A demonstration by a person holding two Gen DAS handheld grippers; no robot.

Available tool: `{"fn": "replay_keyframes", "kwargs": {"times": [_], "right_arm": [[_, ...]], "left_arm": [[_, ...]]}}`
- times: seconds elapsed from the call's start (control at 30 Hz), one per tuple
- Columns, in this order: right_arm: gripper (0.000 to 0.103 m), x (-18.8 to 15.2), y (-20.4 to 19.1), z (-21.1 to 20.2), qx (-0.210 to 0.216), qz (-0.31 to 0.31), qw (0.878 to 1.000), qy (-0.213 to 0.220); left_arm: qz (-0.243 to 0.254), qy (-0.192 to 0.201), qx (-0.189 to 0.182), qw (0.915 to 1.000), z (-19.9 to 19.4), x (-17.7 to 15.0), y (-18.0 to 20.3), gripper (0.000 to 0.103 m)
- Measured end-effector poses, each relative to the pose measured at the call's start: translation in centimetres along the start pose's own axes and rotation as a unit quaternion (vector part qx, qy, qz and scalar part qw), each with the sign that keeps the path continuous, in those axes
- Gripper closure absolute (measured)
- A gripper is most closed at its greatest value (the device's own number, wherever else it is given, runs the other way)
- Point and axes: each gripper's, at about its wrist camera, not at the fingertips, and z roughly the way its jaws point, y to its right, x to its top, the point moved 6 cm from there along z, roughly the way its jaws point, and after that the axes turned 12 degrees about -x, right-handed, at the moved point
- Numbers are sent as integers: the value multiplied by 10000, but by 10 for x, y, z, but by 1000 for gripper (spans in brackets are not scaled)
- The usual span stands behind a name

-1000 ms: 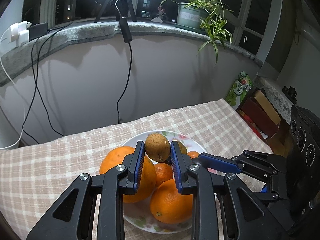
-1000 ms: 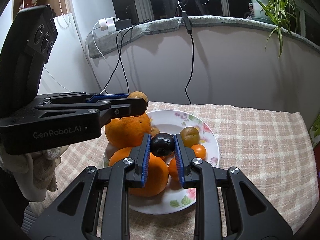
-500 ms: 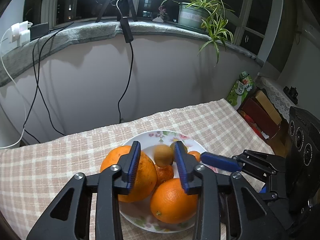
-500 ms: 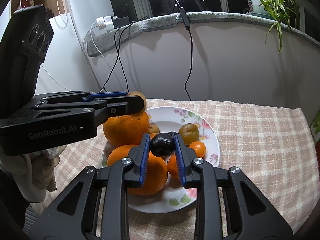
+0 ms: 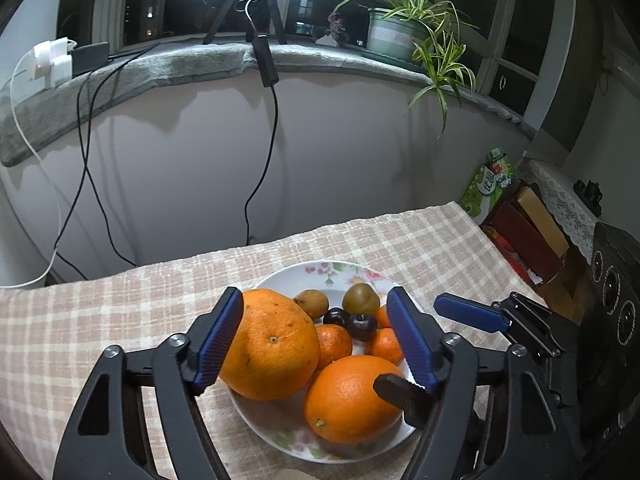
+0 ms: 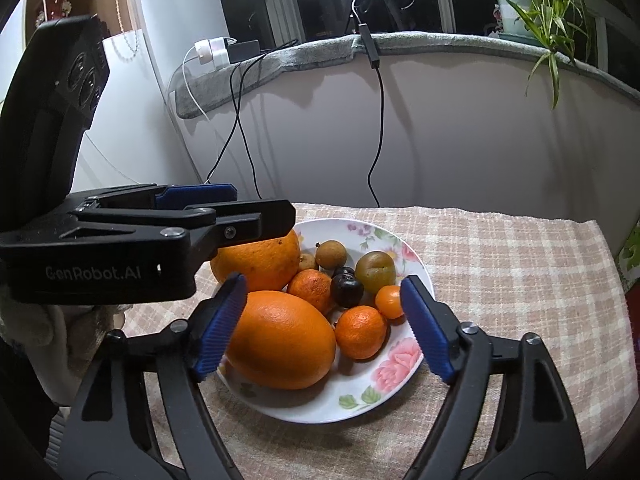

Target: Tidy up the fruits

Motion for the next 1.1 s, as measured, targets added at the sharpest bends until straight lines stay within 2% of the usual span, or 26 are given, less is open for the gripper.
{"fn": "replay_keyframes", "kwargs": {"times": [0.27,0.63,1.1], "right_arm": [[14,1,3,-3,-74,33,10000,54],[12,2,5,-12,-144,110,9998,104],[6,1,2,-27,-134,122,9997,187]], "left_arm": [[-35,34,98,9999,-6,0,0,27],[-45,132,132,9998,-17,-4,2,27],[-34,429,353,9984,-48,-14,3,27]]}}
